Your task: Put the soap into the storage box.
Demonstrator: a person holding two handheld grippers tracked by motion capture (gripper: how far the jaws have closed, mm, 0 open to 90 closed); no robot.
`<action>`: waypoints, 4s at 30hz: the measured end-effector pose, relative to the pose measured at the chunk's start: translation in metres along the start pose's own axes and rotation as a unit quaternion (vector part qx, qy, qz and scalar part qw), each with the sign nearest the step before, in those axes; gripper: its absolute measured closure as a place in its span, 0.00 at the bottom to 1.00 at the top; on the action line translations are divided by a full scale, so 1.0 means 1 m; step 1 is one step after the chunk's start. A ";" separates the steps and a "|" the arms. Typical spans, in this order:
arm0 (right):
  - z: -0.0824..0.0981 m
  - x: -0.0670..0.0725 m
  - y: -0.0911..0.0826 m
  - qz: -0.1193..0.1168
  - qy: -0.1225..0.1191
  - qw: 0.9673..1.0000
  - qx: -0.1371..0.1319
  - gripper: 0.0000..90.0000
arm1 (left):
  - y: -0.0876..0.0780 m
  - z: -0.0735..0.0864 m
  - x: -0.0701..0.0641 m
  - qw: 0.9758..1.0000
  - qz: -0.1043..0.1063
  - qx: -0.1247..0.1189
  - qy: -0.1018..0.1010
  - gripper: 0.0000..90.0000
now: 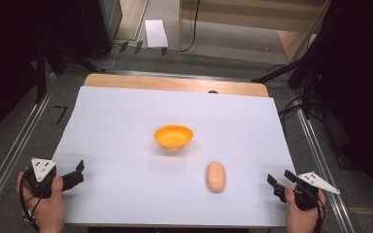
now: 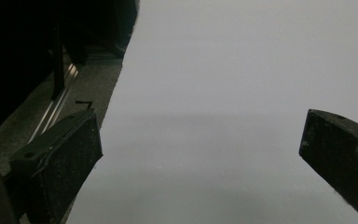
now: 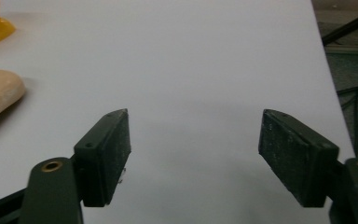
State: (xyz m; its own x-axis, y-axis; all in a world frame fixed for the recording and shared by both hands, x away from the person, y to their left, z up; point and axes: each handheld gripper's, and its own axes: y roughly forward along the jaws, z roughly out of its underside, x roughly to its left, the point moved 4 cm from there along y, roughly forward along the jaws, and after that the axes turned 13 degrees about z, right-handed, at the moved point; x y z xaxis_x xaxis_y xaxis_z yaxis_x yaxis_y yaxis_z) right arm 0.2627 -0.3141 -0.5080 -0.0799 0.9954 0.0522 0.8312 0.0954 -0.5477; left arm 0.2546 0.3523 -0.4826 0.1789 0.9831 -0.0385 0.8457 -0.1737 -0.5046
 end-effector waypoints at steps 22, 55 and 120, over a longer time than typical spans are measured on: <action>-0.034 0.085 -0.010 -0.020 -0.004 0.999 0.044 0.24 | 0.009 0.001 -0.003 0.999 0.008 0.049 0.017 0.00; -0.020 0.170 0.011 -0.041 -0.008 0.994 0.104 0.33 | 0.010 0.001 -0.008 0.998 -0.001 0.055 0.044 0.00; -0.027 0.181 0.030 -0.131 -0.237 0.960 0.067 0.39 | 0.011 0.002 -0.008 0.998 0.006 0.056 0.042 0.00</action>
State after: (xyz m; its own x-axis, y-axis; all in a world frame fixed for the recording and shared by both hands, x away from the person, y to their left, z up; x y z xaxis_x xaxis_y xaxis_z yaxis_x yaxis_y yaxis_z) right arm 0.2877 -0.1307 -0.4922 -0.5438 0.8226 -0.1660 0.6728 0.3092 -0.6722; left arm 0.2617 0.3425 -0.4892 0.2334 0.9721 0.0245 0.7827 -0.1728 -0.5980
